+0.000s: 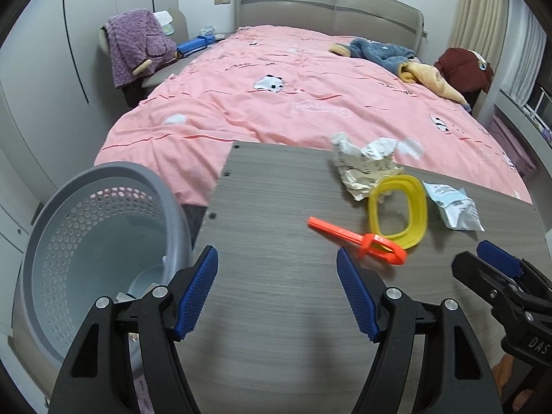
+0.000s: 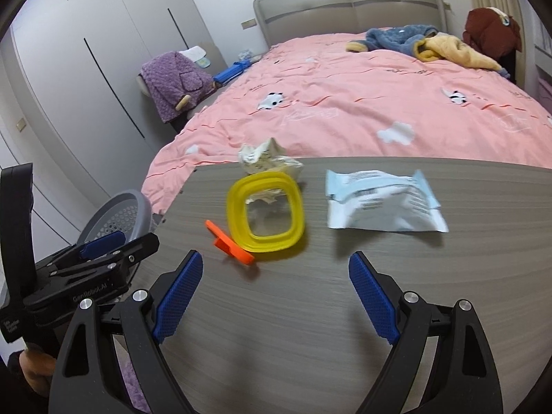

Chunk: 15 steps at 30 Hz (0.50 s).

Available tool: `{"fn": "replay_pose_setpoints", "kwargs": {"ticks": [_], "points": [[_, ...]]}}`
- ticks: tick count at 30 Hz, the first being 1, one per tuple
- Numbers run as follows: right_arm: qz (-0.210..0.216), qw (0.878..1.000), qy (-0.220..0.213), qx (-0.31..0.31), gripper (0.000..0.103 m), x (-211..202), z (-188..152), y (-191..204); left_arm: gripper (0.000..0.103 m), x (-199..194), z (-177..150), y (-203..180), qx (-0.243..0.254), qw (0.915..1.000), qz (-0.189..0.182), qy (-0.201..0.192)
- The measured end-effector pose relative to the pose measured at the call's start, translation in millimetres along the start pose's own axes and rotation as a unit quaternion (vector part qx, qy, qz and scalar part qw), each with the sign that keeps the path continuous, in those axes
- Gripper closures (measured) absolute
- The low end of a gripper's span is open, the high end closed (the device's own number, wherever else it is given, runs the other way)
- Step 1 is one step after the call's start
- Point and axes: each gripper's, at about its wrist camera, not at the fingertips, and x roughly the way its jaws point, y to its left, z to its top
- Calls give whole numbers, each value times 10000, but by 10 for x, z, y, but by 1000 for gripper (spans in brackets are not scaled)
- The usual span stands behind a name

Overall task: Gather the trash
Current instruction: 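Close the right tool on the yellow plastic lid while the left tool approaches the orange piece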

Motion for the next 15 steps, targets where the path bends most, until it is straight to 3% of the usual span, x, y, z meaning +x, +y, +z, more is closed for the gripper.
{"fn": "replay_pose_setpoints", "kwargs": {"ticks": [7,15], "points": [[42,9999,145,61,18,324,150,184,35,2,-4,208,-145,9998,104,13],[-244,9991,331,78,18,606,247,247,35,33,-27,331,-270,9996,70,56]]}}
